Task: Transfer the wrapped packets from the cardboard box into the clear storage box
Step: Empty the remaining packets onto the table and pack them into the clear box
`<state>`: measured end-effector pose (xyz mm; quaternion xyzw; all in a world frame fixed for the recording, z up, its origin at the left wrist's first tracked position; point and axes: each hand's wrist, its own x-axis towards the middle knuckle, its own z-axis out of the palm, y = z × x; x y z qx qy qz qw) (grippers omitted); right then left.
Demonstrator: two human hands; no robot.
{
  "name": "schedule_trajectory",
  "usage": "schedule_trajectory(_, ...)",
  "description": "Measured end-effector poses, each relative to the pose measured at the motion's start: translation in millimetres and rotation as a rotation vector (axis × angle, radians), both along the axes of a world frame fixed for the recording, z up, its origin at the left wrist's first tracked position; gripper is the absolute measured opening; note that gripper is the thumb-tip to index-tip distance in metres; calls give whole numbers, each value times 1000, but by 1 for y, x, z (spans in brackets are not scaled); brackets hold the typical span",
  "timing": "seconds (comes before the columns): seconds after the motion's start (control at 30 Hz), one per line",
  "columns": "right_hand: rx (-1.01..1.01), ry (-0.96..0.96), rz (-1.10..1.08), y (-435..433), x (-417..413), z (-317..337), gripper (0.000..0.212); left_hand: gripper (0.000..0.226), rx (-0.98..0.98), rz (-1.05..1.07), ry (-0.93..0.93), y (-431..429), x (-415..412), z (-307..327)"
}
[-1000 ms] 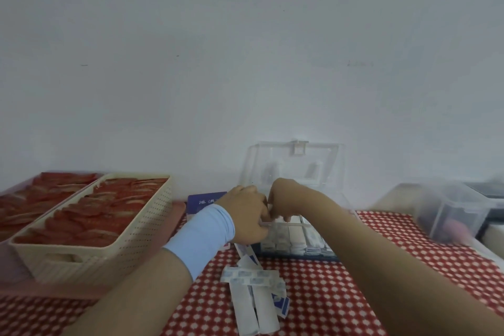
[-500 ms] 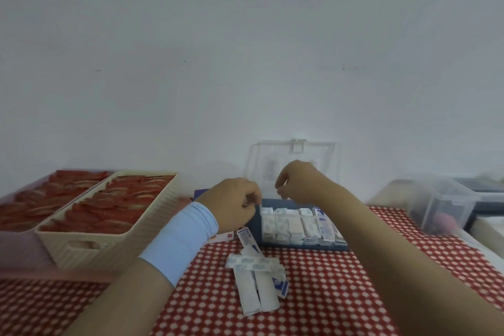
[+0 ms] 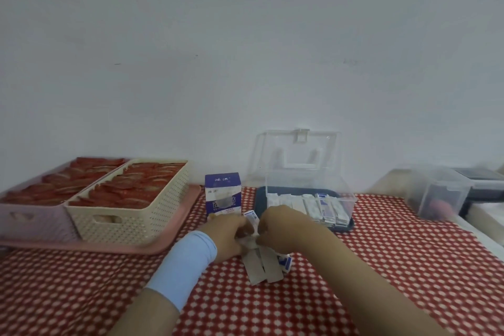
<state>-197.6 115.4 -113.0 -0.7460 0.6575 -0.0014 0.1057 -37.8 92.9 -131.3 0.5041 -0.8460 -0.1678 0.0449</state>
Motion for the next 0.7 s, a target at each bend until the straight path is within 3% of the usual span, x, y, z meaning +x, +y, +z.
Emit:
schedule_trajectory(0.37,-48,-179,-69,-7,11,-7,44,28,98,59,195,-2,35,-5)
schedule_trajectory(0.57,-37,-381,-72,-5,-2,0,26,28,89,160,416,-5,42,-7)
schedule_trajectory(0.7,-86,-465,-106,-4,-12,7,23,35,119,194,437,-6,50,-5)
